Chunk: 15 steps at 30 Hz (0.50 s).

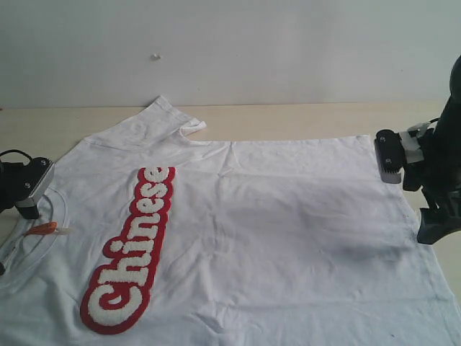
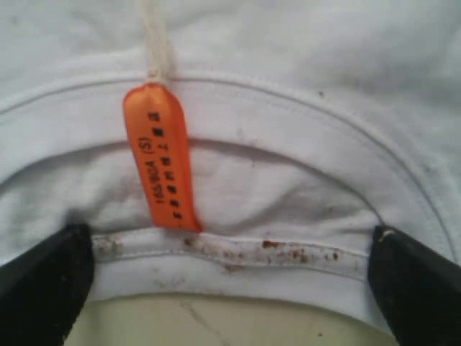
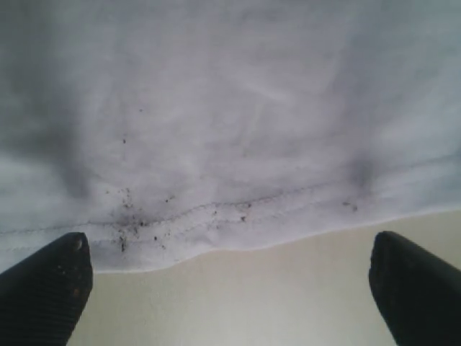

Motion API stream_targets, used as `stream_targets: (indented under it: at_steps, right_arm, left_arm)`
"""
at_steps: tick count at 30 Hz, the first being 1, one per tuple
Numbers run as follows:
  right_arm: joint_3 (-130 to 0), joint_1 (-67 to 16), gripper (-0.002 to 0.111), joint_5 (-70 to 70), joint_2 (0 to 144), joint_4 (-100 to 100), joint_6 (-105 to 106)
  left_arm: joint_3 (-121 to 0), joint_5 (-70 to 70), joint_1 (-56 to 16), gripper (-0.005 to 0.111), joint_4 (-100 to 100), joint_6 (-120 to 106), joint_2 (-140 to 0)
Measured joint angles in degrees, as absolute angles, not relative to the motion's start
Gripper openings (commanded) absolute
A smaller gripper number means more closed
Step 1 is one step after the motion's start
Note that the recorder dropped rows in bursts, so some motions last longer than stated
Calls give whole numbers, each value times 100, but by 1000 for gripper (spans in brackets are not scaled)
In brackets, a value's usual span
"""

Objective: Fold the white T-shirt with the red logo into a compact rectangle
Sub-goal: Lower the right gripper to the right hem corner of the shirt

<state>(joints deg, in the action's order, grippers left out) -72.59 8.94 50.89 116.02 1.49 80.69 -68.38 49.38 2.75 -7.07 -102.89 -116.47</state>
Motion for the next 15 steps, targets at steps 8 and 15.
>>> stream_targets:
  at_steps: [8,15]
  right_arm:
    - [-7259,894,105,5089,11730,149,8159]
    - [-7298,894,105,5030,11910,149,8170]
  left_arm:
    - [-6838,4938,275,104,-707,-10289,-11647]
    - [-6838,4938,275,104,-707,-10289,-11647]
